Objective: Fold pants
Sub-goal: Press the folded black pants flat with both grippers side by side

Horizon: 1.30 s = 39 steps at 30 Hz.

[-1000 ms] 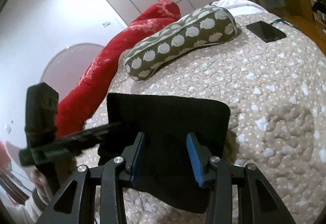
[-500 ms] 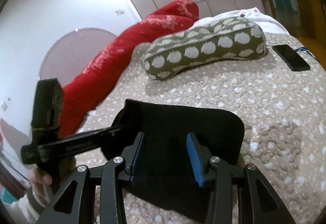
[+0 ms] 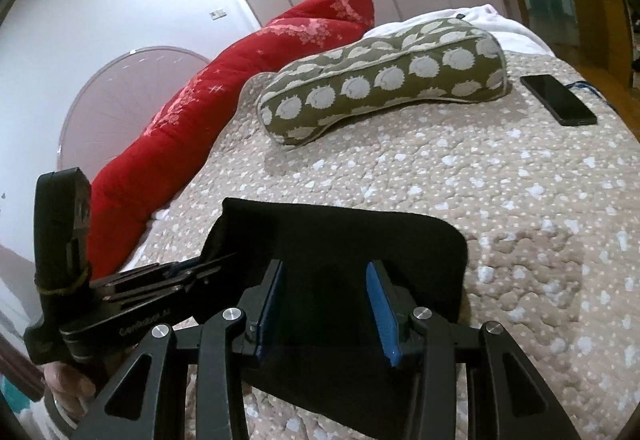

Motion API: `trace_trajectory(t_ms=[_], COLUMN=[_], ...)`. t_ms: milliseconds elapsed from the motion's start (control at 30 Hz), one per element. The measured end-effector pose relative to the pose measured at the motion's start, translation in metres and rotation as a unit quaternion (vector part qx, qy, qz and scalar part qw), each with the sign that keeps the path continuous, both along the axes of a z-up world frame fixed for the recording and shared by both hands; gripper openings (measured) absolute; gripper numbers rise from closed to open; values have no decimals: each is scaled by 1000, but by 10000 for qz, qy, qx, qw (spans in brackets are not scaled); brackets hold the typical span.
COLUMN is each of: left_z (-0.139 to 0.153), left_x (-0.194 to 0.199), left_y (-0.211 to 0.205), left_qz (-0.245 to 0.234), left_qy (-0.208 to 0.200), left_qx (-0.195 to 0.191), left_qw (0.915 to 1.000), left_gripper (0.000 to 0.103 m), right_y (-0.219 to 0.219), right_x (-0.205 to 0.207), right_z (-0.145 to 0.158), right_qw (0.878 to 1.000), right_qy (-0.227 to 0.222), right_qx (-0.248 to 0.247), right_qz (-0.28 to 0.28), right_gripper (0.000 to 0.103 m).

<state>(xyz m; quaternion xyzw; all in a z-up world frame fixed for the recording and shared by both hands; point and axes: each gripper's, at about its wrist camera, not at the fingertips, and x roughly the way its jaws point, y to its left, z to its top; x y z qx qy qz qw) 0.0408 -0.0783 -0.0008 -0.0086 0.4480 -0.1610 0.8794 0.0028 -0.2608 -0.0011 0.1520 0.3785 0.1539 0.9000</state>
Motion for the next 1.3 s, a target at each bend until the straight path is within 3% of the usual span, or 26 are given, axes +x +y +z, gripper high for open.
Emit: trace_trajectory(t_ms=[167, 333, 400, 467, 833, 967, 1167, 1300], left_z=[13, 25, 26, 25, 0, -10, -19, -19], left_x=[-11, -16, -15, -13, 17, 22, 26, 23], left_y=[3, 4, 3, 3, -6, -3, 4, 3], left_qz=[70, 146, 185, 223, 360, 517, 683, 716], left_qy=[-226, -439, -458, -435, -65, -79, -20, -54], left_qx=[213, 232, 226, 179, 128, 152, -47, -29], left_qw=[9995, 9987, 9985, 9986, 9992, 9985, 9977, 9974], left_gripper=[19, 19, 25, 30, 30, 52, 61, 60], right_y=[4, 2, 2, 3, 2, 2, 0, 1], right_x=[-8, -16, -19, -19, 5, 21, 51, 58], right_z=[10, 17, 18, 17, 1, -11, -29, -27], right_qw=[9989, 9986, 9984, 9981, 9988, 9989, 9979, 9972], right_qy=[-81, -117, -122, -81, 168, 355, 635, 734], right_qx=[-435, -460, -506, -578, -386, -243, -40, -142], right_qz=[-142, -223, -219, -222, -260, -210, -92, -4], right_gripper=[41, 41, 41, 41, 41, 41, 41, 41])
